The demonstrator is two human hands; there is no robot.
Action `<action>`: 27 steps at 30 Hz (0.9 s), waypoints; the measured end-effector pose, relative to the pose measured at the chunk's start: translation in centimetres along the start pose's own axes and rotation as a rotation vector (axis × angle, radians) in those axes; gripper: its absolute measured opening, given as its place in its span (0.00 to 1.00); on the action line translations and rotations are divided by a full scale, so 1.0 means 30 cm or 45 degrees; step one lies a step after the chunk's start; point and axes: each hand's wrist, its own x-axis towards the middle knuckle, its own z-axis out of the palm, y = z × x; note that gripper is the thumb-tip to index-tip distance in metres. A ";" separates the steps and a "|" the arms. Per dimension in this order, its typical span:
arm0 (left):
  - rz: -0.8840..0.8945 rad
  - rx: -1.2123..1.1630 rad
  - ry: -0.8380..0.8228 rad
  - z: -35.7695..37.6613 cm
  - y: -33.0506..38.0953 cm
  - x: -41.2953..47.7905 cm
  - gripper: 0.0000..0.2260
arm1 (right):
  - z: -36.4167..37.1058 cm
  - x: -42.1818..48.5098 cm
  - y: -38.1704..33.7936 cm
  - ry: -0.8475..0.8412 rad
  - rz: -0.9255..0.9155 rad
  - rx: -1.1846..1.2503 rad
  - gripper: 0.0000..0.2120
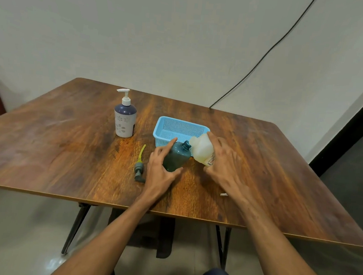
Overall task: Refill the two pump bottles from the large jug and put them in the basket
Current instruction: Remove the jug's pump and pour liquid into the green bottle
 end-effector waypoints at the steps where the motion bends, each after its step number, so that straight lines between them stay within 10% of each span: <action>1: 0.000 0.003 0.000 0.001 -0.002 0.001 0.41 | -0.005 -0.001 -0.001 -0.007 -0.004 -0.014 0.49; 27: 0.071 0.044 -0.058 0.006 -0.023 0.006 0.39 | -0.038 0.018 0.016 -0.044 -0.082 -0.187 0.47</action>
